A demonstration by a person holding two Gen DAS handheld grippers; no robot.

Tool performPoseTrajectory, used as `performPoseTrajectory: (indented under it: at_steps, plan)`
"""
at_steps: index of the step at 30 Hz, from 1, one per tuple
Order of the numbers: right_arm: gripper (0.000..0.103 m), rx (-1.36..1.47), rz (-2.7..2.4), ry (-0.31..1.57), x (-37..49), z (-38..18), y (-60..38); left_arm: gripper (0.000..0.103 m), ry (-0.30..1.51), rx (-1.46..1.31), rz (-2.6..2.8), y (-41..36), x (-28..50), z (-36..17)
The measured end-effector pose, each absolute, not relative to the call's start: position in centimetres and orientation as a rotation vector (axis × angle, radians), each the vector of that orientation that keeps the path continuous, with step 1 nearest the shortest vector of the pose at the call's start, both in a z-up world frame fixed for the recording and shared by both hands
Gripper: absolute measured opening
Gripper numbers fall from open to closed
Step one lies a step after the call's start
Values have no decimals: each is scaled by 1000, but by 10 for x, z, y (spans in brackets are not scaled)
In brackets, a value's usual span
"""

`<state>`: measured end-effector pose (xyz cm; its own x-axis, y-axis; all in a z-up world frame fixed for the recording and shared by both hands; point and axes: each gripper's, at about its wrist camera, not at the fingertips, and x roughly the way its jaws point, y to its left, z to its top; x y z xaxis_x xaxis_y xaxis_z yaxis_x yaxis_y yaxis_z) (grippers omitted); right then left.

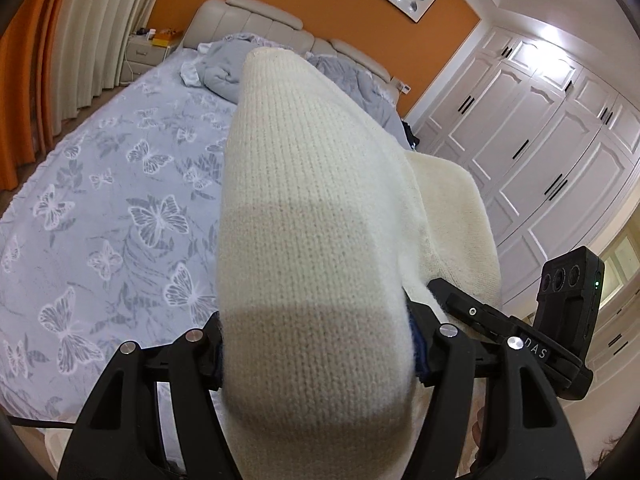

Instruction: Fold small clothes

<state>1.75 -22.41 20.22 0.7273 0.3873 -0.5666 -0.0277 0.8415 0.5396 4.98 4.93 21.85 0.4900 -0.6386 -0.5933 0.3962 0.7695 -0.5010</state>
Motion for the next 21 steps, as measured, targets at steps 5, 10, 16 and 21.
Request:
performPoseTrajectory:
  at_steps: [5,10,16,21]
  plan:
    - [42,544,234,789,40,158,-229,67,891,-301,-626,39,65,188]
    - [53,512,54,961,56,29,-243,73,1047,-244,-509,35,92,60]
    - [25,539,13,985,17,15,-247,67,1074,-265,-412,64,67,42]
    - [3,457,113,1042,40,21,-216,67,1053,-127,-465,28,57,58]
